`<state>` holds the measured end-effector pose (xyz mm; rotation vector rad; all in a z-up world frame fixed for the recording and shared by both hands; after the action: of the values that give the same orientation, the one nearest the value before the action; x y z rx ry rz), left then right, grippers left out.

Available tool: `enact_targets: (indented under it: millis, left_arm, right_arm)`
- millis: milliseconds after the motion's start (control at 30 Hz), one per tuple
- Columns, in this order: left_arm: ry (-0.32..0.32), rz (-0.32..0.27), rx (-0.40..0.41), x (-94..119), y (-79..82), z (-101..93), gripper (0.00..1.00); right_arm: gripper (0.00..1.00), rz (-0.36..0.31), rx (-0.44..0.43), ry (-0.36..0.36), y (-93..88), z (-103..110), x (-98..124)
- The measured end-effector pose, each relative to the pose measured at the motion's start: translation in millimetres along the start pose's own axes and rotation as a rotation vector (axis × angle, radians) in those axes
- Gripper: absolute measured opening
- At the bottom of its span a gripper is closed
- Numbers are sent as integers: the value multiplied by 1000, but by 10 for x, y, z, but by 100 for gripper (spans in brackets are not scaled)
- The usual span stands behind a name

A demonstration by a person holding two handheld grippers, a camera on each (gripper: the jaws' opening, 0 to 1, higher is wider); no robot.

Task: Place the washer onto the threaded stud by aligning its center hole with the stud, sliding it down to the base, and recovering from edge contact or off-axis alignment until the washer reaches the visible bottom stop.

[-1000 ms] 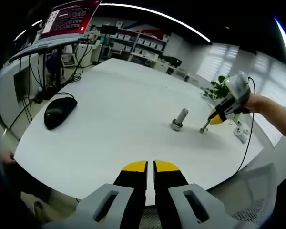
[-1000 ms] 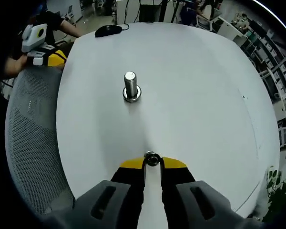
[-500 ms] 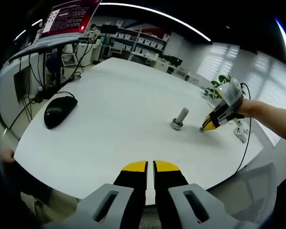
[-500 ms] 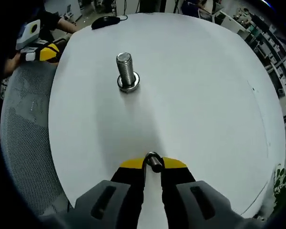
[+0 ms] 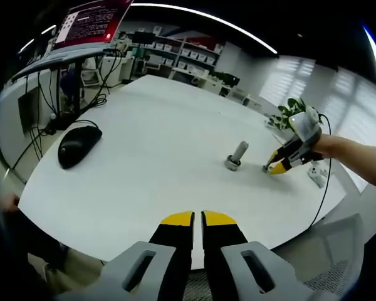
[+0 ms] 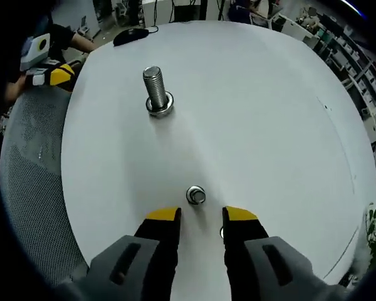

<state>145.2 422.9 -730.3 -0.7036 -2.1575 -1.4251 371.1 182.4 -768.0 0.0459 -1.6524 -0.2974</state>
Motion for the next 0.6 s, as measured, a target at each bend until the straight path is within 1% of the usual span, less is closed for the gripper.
enact_targets:
  millis: [133, 267, 367, 500, 533, 567, 600]
  left_arm:
    - [0, 1, 1, 0, -1, 1, 2]
    - [0, 2, 1, 1, -2, 1, 2]
    - [0, 2, 1, 3, -2, 0, 2]
    - [1, 3, 1, 1, -4, 5, 2]
    - [1, 3, 1, 2, -3, 5, 2]
    - [1, 3, 2, 3, -3, 5, 2]
    - [2, 2, 1, 3, -3, 6, 2]
  right_arm:
    - [29, 7, -15, -10, -90, -82, 14]
    - [27, 24, -7, -21, -153, -166, 21]
    - [26, 36, -3, -17, -185, -216, 14]
    - [25, 56, -9, 10, -231, -240, -47]
    - [24, 79, -7, 21, -277, -233, -80]
    - [22, 98, -7, 57, -314, -184, -72]
    - [20, 54, -60, 67, -253, -191, -72]
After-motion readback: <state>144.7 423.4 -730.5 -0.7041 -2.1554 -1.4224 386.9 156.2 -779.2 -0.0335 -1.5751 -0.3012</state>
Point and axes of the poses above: the point that each gripper's makers call its tool centre point, and the gripper's own axes: x roughly backward along the fingers, z roughly to its left, y roughly out of its top, the point moved 2 cm from there along x, roughly backward along the fingers, and after that the axes turned 6 degrees about z, right-handed, at the moved point
